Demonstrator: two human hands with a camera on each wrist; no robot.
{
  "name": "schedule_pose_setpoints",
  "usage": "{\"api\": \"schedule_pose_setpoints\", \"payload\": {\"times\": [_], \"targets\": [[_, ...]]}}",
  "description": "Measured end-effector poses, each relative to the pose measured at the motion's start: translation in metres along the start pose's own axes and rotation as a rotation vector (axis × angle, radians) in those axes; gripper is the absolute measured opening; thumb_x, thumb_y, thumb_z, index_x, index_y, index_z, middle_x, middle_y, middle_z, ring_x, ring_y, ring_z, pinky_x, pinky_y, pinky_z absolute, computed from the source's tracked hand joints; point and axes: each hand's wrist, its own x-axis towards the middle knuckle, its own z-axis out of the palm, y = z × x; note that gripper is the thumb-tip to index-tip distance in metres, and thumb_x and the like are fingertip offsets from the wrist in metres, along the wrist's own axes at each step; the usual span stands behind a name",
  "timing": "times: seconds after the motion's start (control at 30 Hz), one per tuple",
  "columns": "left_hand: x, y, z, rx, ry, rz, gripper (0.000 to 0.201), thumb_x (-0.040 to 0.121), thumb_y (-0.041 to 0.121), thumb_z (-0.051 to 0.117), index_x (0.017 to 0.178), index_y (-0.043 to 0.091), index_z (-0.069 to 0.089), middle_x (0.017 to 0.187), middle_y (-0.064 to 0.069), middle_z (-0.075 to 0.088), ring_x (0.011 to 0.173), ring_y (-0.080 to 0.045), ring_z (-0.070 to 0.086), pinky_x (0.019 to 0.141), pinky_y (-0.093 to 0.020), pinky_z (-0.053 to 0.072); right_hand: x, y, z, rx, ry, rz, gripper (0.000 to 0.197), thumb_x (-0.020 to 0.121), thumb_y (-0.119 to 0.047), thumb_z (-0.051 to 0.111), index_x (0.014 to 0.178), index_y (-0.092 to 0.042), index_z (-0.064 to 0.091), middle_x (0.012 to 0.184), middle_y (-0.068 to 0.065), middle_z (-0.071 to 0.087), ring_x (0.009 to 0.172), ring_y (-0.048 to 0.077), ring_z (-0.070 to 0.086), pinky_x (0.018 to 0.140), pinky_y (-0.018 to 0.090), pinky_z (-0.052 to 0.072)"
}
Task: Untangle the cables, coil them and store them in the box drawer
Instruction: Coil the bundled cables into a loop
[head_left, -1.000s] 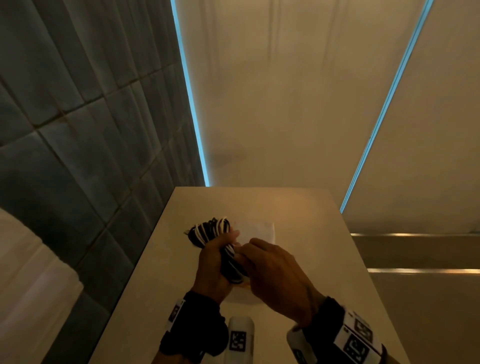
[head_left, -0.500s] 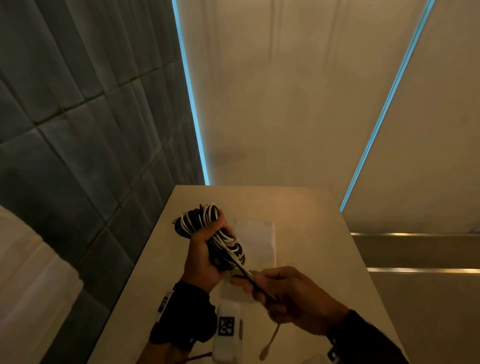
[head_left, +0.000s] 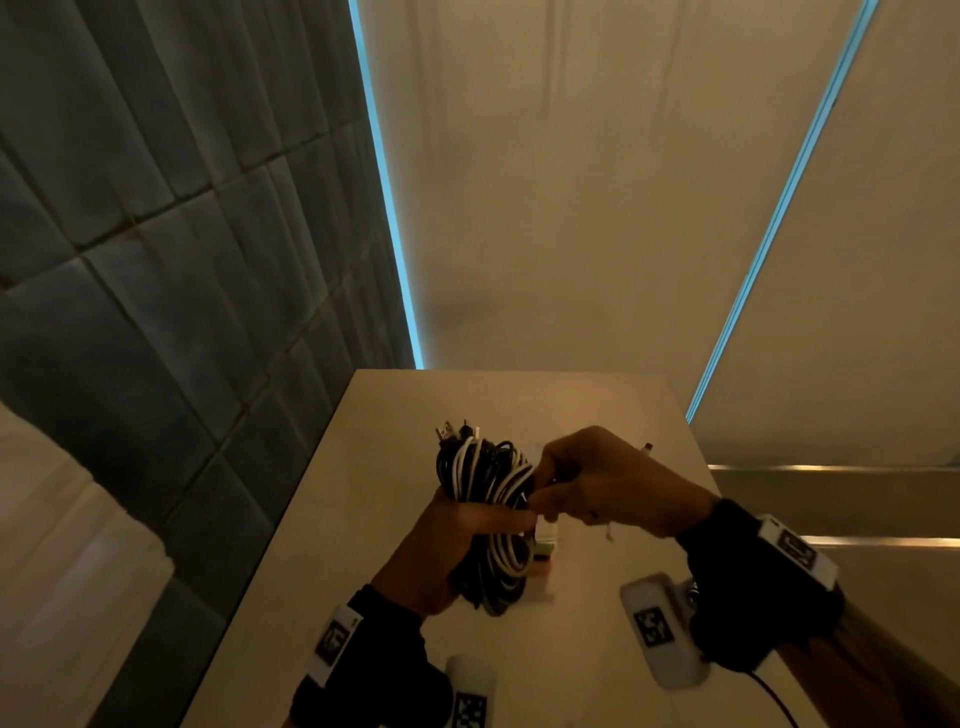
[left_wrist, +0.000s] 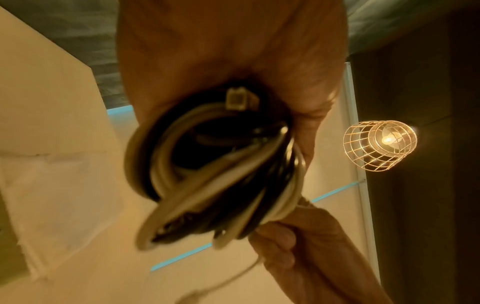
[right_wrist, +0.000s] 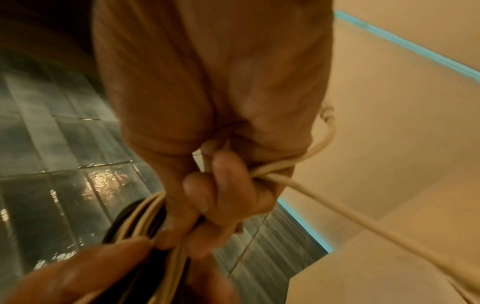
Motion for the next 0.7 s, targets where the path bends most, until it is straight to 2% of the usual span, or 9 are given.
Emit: {"api": "schedule_pose_setpoints", "payload": {"times": [0.07,0.13,0.17,0.23,0.3,0.43,0.5,0.57,0.7], "targets": [[-0.003,-0.002,0.002,-0.047,-0.043,-0.06,0.038,0.072,-0.003,0.068,0.109,0.003,0.07,0.105,-0.025,0.064,0.095,-0.038,0.065,0.084,-0.052,0.055,0.003,-0.003,0.001,-0.047,-0.003,-0.062,0.016,0.082,-0.004,0.071,0.085,0.01,0.064,0.061,0.001,0.063,0.043,0.001,0.049,0.044,0.012,0.038],[-0.004,-0.002,0.0,-0.074,-0.089,-0.106,0.045,0.073,0.0,0.067,0.118,-0.002,0.063,0.113,-0.029,0.059,0.102,-0.043,0.06,0.093,-0.059,0.049,0.003,-0.001,0.003,-0.035,-0.017,-0.092,0.017,0.082,-0.004,0.072,0.085,0.009,0.062,0.062,0.001,0.063,0.044,0.001,0.05,0.045,0.013,0.039],[-0.005,-0.001,-0.001,-0.073,-0.112,-0.109,0.044,0.074,-0.001,0.067,0.117,-0.002,0.064,0.113,-0.028,0.059,0.102,-0.042,0.06,0.093,-0.056,0.05,0.003,0.001,0.003,-0.014,-0.031,-0.099,0.018,0.082,-0.005,0.072,0.085,0.008,0.06,0.062,0.002,0.063,0.044,0.001,0.051,0.045,0.014,0.039],[-0.008,0.002,-0.003,-0.047,-0.162,-0.102,0.032,0.074,-0.003,0.064,0.105,0.003,0.071,0.1,-0.022,0.065,0.089,-0.032,0.066,0.079,-0.042,0.057,0.002,0.002,0.002,-0.021,-0.066,-0.094,0.02,0.081,-0.007,0.074,0.085,0.003,0.057,0.061,-0.002,0.062,0.044,0.001,0.05,0.044,0.014,0.038],[-0.009,0.005,-0.004,0.032,-0.176,-0.097,0.023,0.074,-0.003,0.066,0.092,0.007,0.075,0.086,-0.016,0.069,0.076,-0.026,0.068,0.068,-0.034,0.056,0.002,0.003,0.001,-0.086,-0.103,-0.082,0.023,0.08,-0.012,0.076,0.082,-0.001,0.056,0.058,-0.008,0.058,0.044,0.0,0.047,0.046,0.014,0.037],[-0.008,0.004,-0.017,0.152,-0.08,-0.107,0.014,0.068,-0.004,0.075,0.077,0.007,0.074,0.069,-0.016,0.065,0.06,-0.026,0.064,0.06,-0.033,0.053,-0.004,0.01,-0.017,-0.137,-0.112,-0.068,0.017,0.081,-0.018,0.075,0.078,-0.004,0.066,0.062,0.001,0.066,0.049,0.009,0.051,0.05,0.018,0.039],[-0.007,0.003,-0.026,0.129,-0.026,-0.078,0.008,0.068,0.0,0.075,0.07,0.001,0.067,0.063,-0.016,0.06,0.055,-0.027,0.059,0.058,-0.033,0.051,-0.01,0.017,-0.031,-0.127,-0.117,-0.078,0.013,0.089,-0.016,0.067,0.082,-0.007,0.072,0.059,-0.001,0.062,0.046,0.01,0.046,0.047,0.018,0.038],[-0.004,-0.001,-0.03,0.066,0.014,-0.015,0.015,0.069,0.003,0.074,0.064,0.002,0.061,0.057,-0.014,0.056,0.051,-0.025,0.056,0.055,-0.032,0.05,-0.013,0.027,-0.033,-0.123,-0.116,-0.08,0.015,0.093,-0.012,0.061,0.09,-0.006,0.074,0.06,0.0,0.061,0.045,0.01,0.045,0.046,0.018,0.038],[0.005,-0.008,-0.025,-0.024,0.096,0.093,0.02,0.073,0.011,0.075,0.067,0.004,0.057,0.062,-0.013,0.052,0.054,-0.024,0.052,0.057,-0.033,0.047,-0.01,0.04,-0.018,-0.098,-0.154,-0.049,0.015,0.093,-0.005,0.057,0.096,0.0,0.071,0.074,0.013,0.07,0.061,0.019,0.064,0.062,0.029,0.054]]}}
